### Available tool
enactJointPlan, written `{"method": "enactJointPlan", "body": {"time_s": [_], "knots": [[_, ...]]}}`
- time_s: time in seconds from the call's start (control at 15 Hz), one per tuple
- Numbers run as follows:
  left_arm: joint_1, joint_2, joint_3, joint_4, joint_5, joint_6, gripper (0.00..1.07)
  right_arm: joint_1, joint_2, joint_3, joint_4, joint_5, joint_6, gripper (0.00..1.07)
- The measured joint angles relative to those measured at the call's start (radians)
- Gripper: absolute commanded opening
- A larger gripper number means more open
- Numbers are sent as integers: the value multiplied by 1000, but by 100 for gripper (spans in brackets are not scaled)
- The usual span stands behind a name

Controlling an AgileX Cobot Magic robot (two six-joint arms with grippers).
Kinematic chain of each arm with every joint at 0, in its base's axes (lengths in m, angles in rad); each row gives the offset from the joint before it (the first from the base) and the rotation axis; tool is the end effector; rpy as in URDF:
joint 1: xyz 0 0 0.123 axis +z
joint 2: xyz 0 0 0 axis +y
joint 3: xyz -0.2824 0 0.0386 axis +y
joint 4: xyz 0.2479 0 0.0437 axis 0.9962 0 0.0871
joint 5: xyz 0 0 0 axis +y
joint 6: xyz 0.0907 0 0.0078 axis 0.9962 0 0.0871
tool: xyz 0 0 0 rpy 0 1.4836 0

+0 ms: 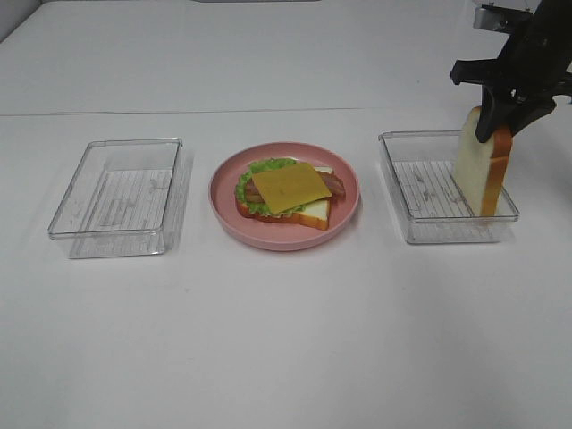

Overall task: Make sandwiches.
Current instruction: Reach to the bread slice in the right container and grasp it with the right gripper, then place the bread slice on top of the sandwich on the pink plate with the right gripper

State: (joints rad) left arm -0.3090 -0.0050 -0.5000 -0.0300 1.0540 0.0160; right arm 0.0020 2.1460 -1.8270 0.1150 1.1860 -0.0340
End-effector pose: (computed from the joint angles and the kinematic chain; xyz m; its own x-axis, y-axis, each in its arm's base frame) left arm -0.0058 -0.0006 0.2777 -0.4239 0.1366 -0.8953 0.3267 0.9451 -0.0106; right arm 0.4490 0.0106 0.2133 -0.9881 0.0073 -0.1537 -0.0092 0.9943 0.1065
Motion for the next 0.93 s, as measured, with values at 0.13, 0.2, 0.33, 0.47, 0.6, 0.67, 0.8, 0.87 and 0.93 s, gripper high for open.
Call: {"method": "enactJointPlan", "body": {"time_s": [0.13,0.2,0.33,0.47,0.6,0.67,0.8,0.87,0.93], "knots": [[0,0,0,0,0,0,78,0,0,0,-1,0,0,0],[0,0,0,0,0,0,78,0,0,0,0,0,0,0],[0,0,0,0,0,0,78,0,-5,-1,17,6,0,0],[0,0,0,0,0,0,78,0,-25,-1,64,10,-8,0],[0,0,0,0,0,0,78,0,-71,-2,161,10,-42,0],[0,0,0,0,0,0,78,0,-97,-4,221,14,-64,0],[0,0,0,0,0,0,78,0,-120,-6,343,23,-117,0],[0,0,0,0,0,0,78,0,-120,-6,383,26,-135,0],[0,0,0,0,0,0,78,0,-120,35,552,27,-207,0]]}}
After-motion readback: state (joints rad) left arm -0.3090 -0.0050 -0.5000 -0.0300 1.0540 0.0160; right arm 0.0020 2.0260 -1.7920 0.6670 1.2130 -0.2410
